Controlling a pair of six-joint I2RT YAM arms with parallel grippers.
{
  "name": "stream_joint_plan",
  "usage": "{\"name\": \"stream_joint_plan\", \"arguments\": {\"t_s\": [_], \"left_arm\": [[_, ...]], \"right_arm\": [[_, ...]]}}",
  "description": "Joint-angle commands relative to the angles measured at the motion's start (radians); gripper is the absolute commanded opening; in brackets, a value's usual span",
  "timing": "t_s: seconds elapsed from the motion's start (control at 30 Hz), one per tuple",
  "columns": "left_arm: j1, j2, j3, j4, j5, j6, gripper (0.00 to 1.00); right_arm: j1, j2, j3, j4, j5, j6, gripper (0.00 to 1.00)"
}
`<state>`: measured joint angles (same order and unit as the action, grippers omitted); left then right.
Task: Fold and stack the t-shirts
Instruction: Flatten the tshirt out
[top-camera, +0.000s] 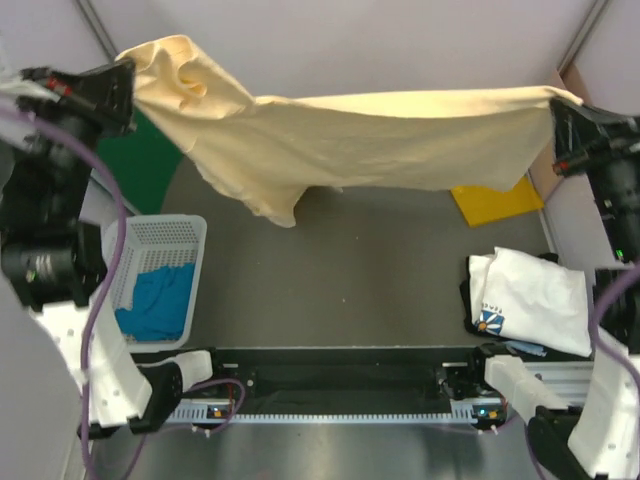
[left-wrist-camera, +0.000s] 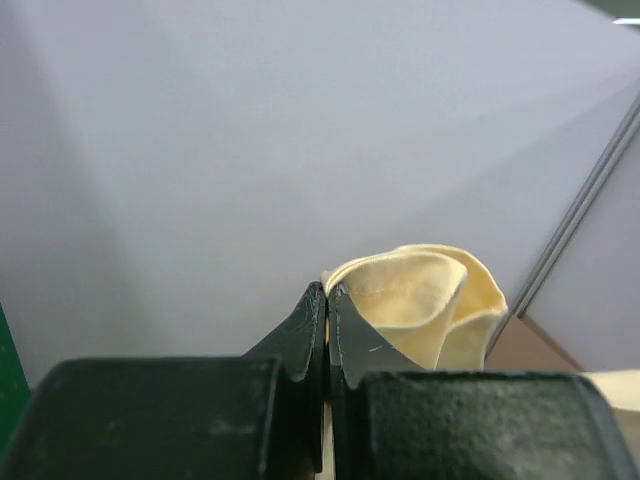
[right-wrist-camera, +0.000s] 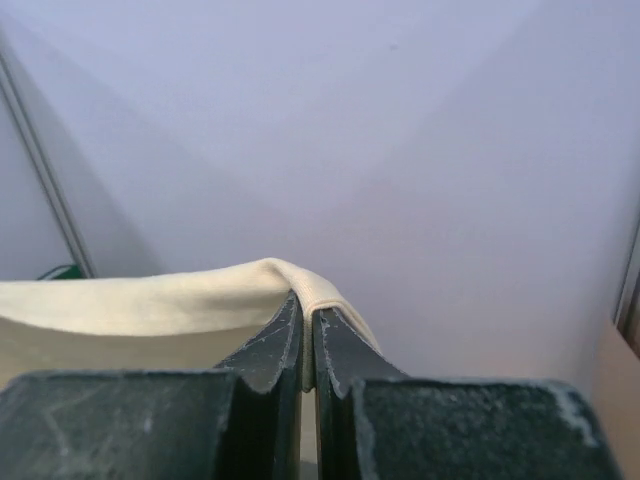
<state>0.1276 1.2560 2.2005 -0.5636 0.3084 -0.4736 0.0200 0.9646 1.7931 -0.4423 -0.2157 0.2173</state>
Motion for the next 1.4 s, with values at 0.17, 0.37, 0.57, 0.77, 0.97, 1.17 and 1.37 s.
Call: {"name": "stream_joint_plan", "arguments": {"t_s": [0.17,0.37,0.57,0.77,0.97,1.17,1.37], "left_arm": [[-0.006,-0.014,0.152,-0.032,-0.069,0.037,0.0],[-0.005,0.207,0.269,0.016,-0.016,-0.031,0.0],[-0.003,0.51,0.307,0.054,0.034,-0.088,0.0],[-0.002,0.862,0.343,0.071,0.138,-0.137,0.0],[-0.029,1.118,0.338,0.126,0.189,-0.181,0.0],[-0.036,1.171,0.337,0.192,0.193,-0.26,0.0],[-0.04,1.119,0.329,0.176,0.205,-0.263,0.0]], "right_arm": [[0.017,-0.11,-0.005,-0.003,0.094,-0.05,0.0],[0.017,0.014,-0.044,0.037,0.13,-0.067,0.0],[0.014,0.285,-0.103,0.157,0.116,-0.032,0.0],[-0.011,0.711,-0.057,0.233,0.023,0.026,0.0],[-0.061,1.136,0.104,0.272,-0.1,0.144,0.0],[-0.086,1.338,0.323,0.221,-0.142,0.211,0.0],[-0.098,1.313,0.356,0.191,-0.16,0.206,0.0]]}}
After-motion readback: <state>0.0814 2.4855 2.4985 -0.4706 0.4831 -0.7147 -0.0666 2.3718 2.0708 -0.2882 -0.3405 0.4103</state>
